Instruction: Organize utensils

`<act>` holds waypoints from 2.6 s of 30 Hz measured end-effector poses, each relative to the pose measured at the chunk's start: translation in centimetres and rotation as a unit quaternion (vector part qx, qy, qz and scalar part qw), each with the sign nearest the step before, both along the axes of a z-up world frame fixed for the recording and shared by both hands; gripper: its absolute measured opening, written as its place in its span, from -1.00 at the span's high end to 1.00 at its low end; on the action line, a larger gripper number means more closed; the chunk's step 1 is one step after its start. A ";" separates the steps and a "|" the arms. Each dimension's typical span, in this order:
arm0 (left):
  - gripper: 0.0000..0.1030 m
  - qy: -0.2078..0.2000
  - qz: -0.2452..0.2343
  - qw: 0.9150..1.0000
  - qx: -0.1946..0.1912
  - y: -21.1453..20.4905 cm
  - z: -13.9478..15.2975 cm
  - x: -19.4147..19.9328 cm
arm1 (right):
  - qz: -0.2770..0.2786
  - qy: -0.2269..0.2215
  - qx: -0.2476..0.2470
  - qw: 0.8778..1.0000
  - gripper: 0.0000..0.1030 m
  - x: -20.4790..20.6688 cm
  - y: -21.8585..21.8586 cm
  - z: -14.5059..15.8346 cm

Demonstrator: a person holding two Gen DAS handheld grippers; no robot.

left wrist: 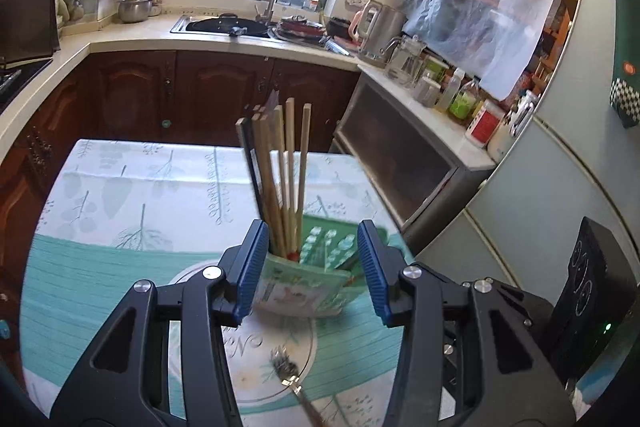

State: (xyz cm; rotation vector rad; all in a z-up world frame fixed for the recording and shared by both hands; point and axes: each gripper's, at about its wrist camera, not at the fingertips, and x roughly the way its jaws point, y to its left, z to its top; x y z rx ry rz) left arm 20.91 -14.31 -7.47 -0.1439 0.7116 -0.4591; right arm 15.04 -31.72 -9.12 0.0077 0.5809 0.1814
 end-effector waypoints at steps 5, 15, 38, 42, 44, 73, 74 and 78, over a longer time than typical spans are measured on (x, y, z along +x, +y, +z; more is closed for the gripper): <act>0.17 0.034 0.003 0.999 0.021 1.6 -2.2 -2.5 | 0.007 0.043 0.016 0.999 0.73 -1.7 0.7 -1.6; 0.02 0.121 0.012 0.992 0.022 4.5 -10.0 -4.9 | 0.032 0.137 0.003 0.990 0.73 -3.7 3.3 -6.4; 0.02 0.223 0.037 0.971 0.080 6.5 -19.9 -7.0 | 0.040 0.290 -0.007 0.956 0.73 -5.0 5.3 -13.6; 0.02 0.228 0.037 0.970 0.079 6.4 -19.8 -6.8 | 0.043 0.295 -0.010 0.954 0.73 -5.3 5.3 -13.9; 0.02 0.228 0.036 0.970 0.077 6.3 -19.6 -6.8 | 0.044 0.298 -0.012 0.954 0.73 -5.3 5.3 -14.1; 0.02 0.241 0.016 0.968 0.074 6.1 -20.2 -6.6 | 0.052 0.324 -0.057 0.943 0.74 -3.1 6.6 -15.5; 0.02 0.241 0.016 0.967 0.075 6.1 -20.2 -6.6 | 0.053 0.325 -0.060 0.942 0.74 -3.0 6.7 -15.5; 0.02 0.242 0.014 0.967 0.079 5.9 -20.2 -6.5 | 0.054 0.333 -0.072 0.939 0.73 -1.3 7.3 -15.6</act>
